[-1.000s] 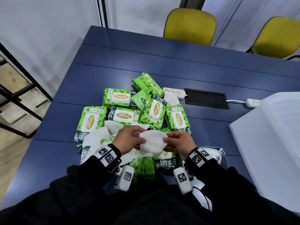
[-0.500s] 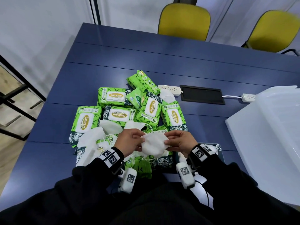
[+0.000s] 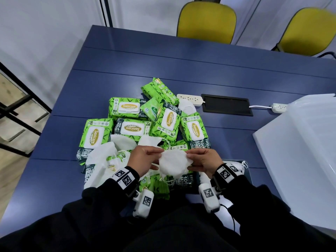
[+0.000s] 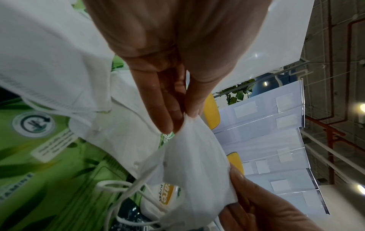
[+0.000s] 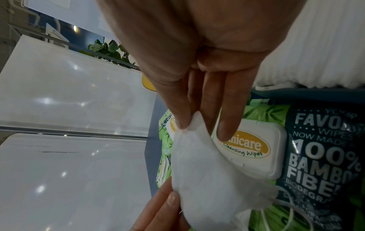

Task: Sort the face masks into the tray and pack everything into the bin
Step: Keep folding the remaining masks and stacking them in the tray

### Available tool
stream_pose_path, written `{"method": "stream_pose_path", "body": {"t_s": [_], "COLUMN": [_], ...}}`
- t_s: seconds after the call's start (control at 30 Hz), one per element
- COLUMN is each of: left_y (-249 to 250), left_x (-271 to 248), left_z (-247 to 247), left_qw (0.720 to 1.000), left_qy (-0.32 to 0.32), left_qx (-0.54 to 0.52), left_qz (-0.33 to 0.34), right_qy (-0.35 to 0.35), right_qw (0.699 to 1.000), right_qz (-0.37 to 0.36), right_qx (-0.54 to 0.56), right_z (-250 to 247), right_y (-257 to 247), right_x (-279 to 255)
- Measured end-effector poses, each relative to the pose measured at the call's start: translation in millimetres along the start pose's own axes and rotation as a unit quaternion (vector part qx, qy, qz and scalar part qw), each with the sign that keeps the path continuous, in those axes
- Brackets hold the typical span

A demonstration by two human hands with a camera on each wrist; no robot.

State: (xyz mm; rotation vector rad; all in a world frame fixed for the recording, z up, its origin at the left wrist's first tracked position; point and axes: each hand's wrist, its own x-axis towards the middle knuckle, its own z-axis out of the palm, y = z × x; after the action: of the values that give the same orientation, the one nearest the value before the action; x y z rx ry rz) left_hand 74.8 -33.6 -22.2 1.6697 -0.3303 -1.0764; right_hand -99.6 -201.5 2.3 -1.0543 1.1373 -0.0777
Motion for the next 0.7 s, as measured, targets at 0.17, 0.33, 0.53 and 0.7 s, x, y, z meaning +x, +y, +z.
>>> {"method": "stream_pose_path", "body": {"t_s": [0.17, 0.33, 0.53, 0.7], "left_y": [2, 5, 8, 20], "left_x": [0, -3, 9, 39], "left_z": [3, 7, -2, -40], "left_qw": [1.0, 0.994, 0.995, 0.948], "left_qy": [-0.007, -0.086, -0.027, 0.088], "left_qx": [0.018, 0.021, 0.099, 0.295], "left_qz": [-0.013, -0.061, -0.017, 0.083], "right_qy": [0.019, 0.01, 0.056, 0.07], "right_qw": [0.999, 0.993, 0.921, 0.842], "right_qz": [-0.003, -0.011, -0.106, -0.119], "right_qx": [-0.036, -0.119, -0.371, -0.521], "right_z": [-4, -11, 0, 11], "right_y": [-2, -12, -20, -26], "right_x": [2, 4, 30, 58]}}
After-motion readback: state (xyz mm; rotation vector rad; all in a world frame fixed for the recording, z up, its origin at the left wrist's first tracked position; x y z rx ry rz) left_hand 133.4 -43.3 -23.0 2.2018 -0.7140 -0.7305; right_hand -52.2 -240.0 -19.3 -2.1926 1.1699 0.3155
